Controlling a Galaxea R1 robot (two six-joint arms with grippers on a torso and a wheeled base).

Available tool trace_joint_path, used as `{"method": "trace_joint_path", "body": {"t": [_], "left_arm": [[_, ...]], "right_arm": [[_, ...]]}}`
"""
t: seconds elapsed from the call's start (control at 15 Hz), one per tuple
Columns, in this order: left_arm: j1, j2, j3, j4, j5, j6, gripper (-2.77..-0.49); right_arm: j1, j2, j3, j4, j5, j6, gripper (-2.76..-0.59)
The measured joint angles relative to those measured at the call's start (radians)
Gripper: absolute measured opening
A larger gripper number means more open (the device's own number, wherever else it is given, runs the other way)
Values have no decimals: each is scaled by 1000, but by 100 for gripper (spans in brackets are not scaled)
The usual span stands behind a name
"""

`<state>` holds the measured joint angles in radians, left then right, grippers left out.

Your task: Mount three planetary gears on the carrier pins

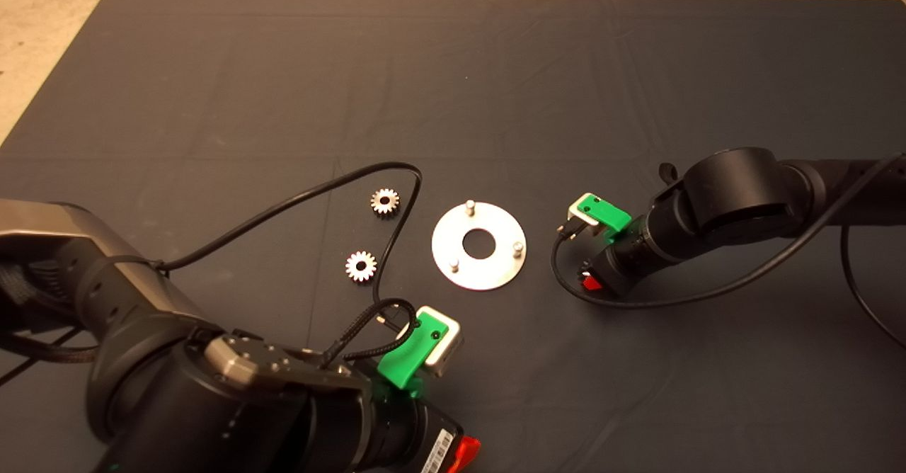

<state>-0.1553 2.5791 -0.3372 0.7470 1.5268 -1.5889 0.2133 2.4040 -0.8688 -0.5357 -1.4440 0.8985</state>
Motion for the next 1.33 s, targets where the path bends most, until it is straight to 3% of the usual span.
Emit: {"method": "trace_joint_path", "body": {"t": [0.6,0.73,1.07,1.2,1.33], "left_arm": [[0,1,0,1,0,0,-104],[0,1,0,1,0,0,-104],[0,1,0,2,0,0,-104],[0,3,0,3,0,0,-104],[0,3,0,5,0,0,-104]], "right_arm": [[2,-5,49,0,0,0,-242],[31,-5,63,0,-3,0,-243],[178,5,88,0,-3,1,-243],[190,39,88,0,-14,2,-243],[183,94,88,1,-9,5,-244]]}}
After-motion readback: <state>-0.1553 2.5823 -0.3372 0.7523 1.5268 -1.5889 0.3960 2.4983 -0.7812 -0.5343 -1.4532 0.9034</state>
